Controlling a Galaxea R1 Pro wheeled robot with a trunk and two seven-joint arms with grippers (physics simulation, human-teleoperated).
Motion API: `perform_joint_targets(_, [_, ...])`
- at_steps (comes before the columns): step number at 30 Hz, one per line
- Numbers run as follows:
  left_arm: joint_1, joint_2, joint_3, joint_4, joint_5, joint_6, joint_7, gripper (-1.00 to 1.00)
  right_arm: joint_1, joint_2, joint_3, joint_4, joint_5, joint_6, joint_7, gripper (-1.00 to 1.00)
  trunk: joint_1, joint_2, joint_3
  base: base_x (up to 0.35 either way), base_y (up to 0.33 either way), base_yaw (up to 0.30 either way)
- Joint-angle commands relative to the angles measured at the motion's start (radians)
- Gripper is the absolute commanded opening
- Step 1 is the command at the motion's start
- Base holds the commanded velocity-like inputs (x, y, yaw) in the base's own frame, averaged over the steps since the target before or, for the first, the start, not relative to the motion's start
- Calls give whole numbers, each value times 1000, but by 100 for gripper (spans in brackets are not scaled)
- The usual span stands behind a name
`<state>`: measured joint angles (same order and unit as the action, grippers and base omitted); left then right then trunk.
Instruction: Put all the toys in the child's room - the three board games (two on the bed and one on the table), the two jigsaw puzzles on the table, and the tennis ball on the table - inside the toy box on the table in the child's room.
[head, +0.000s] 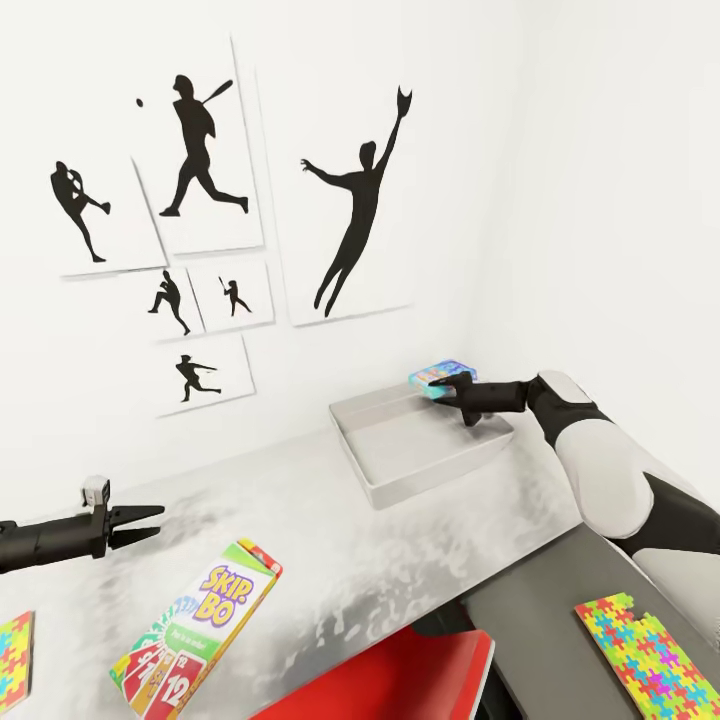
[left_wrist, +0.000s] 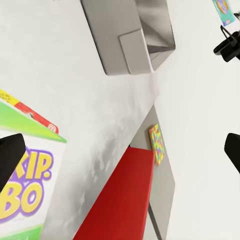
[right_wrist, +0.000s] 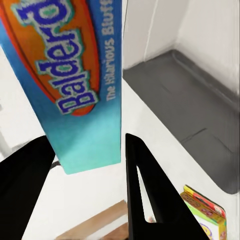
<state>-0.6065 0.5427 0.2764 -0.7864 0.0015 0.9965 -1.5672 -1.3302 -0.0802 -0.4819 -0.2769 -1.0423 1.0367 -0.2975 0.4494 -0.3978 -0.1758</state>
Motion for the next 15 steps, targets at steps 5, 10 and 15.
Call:
perform_joint_targets(5, [-3,0,0,-4,0,23,-4,100,-1,11,-6,-1,-51,2,-68,-100,1,-2,-4,0,0,0])
perform_joint_targets(10, [-10,1,0,-59,11,43,-4,100,-1,13,-5,-2,-68,2,-87,-100,1,-2,-6,0,0,0])
perform_joint_targets(15, [-12,2,-3,-108,129,47,-4,100,-1,12,-4,-2,-71,2,-90,-100,1,-2,-7,0,0,0])
